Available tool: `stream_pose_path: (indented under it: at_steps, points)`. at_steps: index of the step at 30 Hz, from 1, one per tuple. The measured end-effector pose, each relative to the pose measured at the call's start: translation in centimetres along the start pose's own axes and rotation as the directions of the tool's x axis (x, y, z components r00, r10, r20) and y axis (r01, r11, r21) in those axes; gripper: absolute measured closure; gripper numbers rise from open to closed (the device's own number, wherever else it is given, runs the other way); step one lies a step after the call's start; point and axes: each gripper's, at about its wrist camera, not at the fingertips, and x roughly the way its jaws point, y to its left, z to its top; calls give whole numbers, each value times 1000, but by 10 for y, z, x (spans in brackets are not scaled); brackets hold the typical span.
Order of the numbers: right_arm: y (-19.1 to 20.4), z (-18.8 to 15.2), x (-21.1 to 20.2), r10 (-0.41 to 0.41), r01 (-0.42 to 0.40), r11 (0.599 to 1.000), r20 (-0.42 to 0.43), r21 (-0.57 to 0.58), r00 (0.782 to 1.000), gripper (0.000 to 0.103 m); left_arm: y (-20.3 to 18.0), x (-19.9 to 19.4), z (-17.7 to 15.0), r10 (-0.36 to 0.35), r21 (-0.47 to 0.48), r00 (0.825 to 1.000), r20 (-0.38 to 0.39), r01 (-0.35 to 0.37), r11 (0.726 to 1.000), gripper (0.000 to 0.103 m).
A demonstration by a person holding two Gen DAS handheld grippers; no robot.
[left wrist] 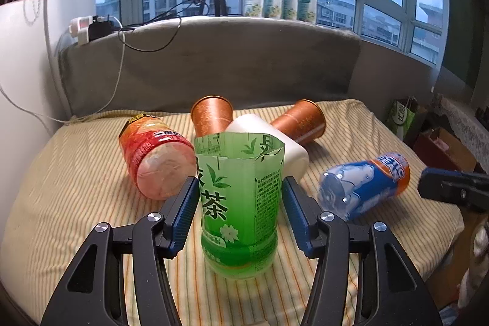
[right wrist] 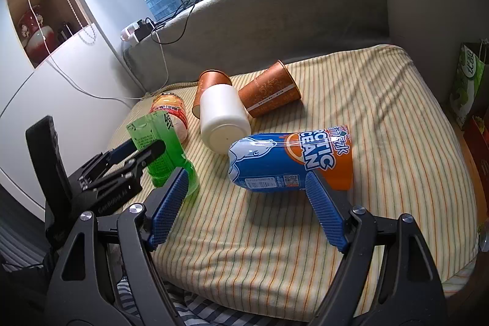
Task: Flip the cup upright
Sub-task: 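Lower the upright green tea bottle onto the bed with the right gripper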
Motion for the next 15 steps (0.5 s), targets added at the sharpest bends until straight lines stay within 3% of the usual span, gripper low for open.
stream_pose_path:
  at_steps: [15]
  points:
    - [6, -2, -1, 2, -2, 1000, 1, -15, 1000, 21, 8, -13, -13, -25, -49, 999, -24, 24, 998, 48]
